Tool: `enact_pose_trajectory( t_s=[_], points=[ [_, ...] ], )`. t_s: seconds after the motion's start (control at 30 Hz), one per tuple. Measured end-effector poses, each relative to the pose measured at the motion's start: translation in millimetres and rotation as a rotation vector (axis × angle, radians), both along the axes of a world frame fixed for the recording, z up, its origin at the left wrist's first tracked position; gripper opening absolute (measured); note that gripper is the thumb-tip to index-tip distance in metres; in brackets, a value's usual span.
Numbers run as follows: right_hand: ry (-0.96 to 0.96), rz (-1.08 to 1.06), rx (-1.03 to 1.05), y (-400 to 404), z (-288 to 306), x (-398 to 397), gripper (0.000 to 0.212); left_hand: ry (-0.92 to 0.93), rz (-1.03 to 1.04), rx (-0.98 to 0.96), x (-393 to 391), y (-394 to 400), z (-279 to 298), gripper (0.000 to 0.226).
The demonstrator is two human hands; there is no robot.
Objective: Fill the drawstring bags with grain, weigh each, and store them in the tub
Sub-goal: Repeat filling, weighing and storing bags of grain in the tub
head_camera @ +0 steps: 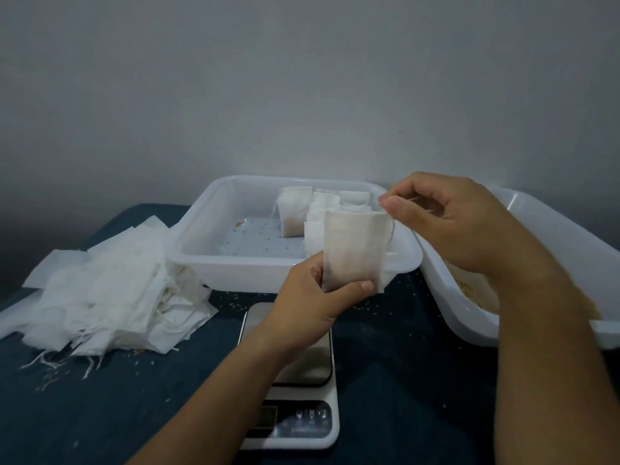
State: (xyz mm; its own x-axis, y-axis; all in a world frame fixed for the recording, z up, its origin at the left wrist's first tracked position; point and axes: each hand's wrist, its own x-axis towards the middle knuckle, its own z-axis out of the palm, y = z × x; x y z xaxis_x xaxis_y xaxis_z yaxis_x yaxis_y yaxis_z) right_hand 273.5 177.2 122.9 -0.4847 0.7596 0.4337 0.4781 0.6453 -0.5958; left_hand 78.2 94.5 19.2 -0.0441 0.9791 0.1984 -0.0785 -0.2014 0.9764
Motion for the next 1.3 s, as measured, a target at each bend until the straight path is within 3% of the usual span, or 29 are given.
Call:
enact_pose_trajectory(
  t_s=[0.13,0.2,0.4,0.53,0.63,0.73,0.87,1.0,1.17,1.3],
  points=[
    [-0.169,-0.355,-0.163,29,-14,38,0.003,0.173,0.123,0.0,-8,-8,-9,0.02],
    [-0.277,-0.434,-0.295,40,-32,50,0.011,0.267,0.157,0.005,-11,-14,-14,0.02],
    [-0.376,-0.549,-0.451,55,-55,70,0.021,0.284,0.155,-0.037,-20,-21,-20,0.024],
    [-0.721,-0.523,-0.465,53,-60,68,0.026,0.291,0.155,-0.01,-18,-27,-17,0.022],
    [-0.879,-0.49,-0.438,52,-64,58,0.044,0.28,0.15,-0.002,-17,-29,-17,0.023],
    [-0.855,-0.528,-0.388,55,-59,61,0.018,0.252,0.143,-0.014,-18,-30,-17,0.026],
    [-0.732,-0.515,-0.398,60,-53,67,0.025,0.234,0.142,-0.036,-14,-27,-20,0.034],
    [-0.772,-0.542,-0.36,62,-55,69,0.005,0.234,0.123,-0.033,-5,-26,-24,0.028],
    [-1.069,-0.645,-0.407,63,-60,85,0.027,0.221,0.122,-0.025,1,-26,-25,0.031],
    [-1.097,-0.681,-0.417,65,-67,92,0.032,0.221,0.126,-0.017,5,-25,-24,0.038]
  ],
)
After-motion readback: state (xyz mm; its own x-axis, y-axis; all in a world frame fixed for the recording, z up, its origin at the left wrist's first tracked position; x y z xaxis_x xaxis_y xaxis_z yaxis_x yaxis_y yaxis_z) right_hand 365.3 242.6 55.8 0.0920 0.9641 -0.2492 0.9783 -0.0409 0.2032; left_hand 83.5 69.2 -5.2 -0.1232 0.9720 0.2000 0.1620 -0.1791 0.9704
